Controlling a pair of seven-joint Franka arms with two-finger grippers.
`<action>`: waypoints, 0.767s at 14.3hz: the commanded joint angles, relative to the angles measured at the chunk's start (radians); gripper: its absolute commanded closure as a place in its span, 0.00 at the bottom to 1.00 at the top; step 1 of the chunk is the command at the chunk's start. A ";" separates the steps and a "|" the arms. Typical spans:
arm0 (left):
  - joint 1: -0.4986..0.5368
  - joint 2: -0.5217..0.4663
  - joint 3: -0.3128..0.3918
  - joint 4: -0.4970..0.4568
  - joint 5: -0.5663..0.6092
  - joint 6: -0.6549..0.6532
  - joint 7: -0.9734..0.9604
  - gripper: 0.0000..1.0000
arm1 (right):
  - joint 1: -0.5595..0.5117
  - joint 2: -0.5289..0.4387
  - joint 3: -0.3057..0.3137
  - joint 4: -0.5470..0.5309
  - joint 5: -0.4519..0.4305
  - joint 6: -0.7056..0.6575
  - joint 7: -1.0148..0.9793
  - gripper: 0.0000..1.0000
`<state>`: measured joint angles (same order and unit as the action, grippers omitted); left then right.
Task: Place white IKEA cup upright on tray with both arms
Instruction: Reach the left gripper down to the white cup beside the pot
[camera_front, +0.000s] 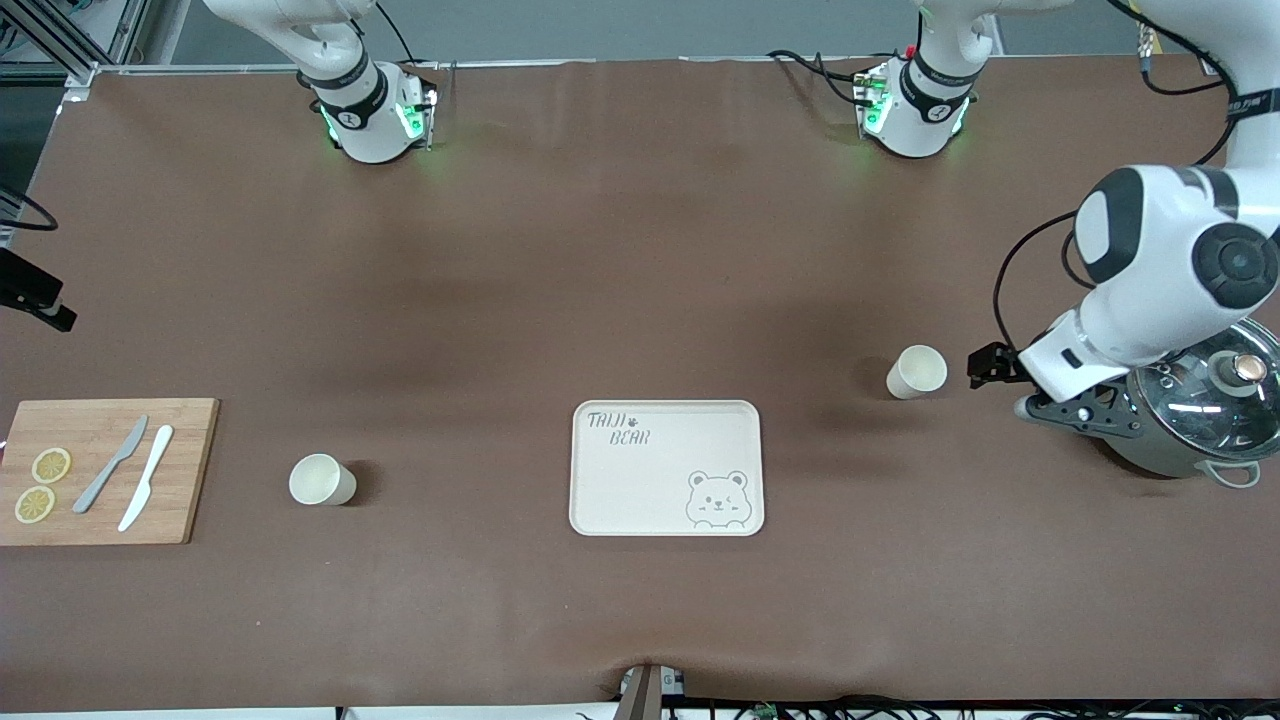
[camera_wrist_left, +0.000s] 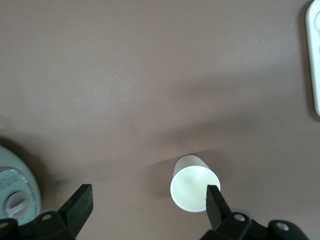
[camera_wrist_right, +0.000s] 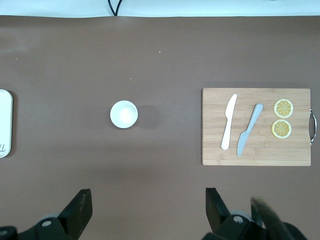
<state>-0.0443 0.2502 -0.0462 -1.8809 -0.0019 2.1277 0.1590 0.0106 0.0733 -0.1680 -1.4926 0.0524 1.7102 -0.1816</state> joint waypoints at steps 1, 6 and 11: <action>-0.012 0.020 -0.003 -0.071 -0.017 0.116 -0.006 0.00 | -0.001 -0.023 0.005 -0.029 -0.048 0.032 -0.007 0.00; -0.054 0.081 -0.003 -0.161 -0.015 0.291 -0.080 0.00 | 0.008 -0.013 0.008 -0.029 -0.082 0.039 -0.006 0.00; -0.071 0.087 -0.001 -0.165 -0.012 0.296 -0.110 0.00 | -0.021 -0.015 0.002 -0.018 -0.074 0.014 -0.003 0.00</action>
<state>-0.1177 0.3486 -0.0484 -2.0341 -0.0019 2.4119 0.0525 0.0038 0.0734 -0.1726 -1.5054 -0.0116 1.7334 -0.1830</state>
